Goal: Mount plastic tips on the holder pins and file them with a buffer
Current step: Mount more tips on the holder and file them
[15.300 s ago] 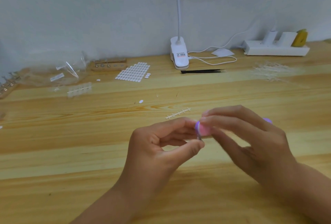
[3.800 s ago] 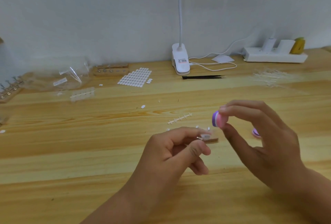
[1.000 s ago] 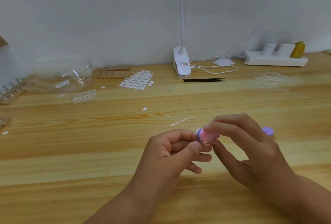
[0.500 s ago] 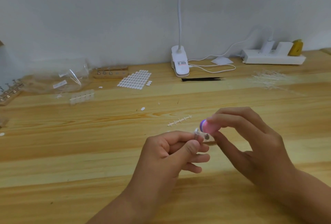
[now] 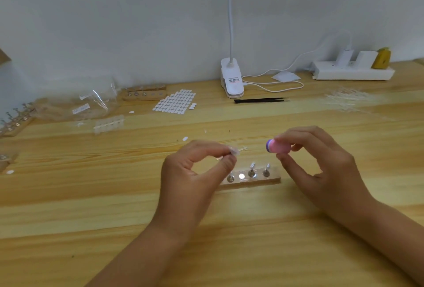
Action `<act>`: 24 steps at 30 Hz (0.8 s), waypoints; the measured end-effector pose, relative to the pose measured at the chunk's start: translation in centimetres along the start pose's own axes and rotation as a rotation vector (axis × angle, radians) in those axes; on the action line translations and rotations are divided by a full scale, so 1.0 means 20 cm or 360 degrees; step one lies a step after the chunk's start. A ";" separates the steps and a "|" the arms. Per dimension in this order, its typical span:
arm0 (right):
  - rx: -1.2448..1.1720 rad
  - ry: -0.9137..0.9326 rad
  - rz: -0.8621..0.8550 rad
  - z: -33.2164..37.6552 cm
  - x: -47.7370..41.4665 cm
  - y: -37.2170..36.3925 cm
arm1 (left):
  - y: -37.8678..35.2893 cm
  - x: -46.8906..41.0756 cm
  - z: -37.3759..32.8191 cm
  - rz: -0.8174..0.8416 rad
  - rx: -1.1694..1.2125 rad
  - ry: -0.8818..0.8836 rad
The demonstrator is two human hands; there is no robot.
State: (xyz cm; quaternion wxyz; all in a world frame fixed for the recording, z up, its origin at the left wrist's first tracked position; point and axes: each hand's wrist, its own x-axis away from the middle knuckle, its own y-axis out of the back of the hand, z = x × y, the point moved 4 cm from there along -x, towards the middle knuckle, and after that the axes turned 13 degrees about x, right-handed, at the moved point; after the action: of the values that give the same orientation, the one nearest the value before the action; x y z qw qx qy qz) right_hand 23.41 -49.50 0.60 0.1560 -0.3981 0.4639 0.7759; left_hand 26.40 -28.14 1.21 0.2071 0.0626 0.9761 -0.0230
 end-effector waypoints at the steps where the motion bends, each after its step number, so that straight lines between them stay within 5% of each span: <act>1: -0.0008 -0.0013 0.0012 0.00 0.00 -0.01 | -0.02 0.00 0.02 0.0054 -0.0025 0.0068; 13: -0.0361 -0.0339 0.0286 0.06 0.01 -0.01 | -0.12 0.00 0.11 0.0243 -0.0539 0.0209; 24: 0.0245 -0.0105 0.0418 0.09 -0.02 -0.14 | -0.11 -0.01 0.12 0.0312 -0.0631 0.0196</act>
State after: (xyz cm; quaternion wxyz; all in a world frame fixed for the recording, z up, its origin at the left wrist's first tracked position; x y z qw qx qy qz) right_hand 24.48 -46.49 -0.32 0.0985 -0.2952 0.5647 0.7644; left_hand 27.32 -30.45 -0.93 0.1565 0.1163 0.9616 0.1933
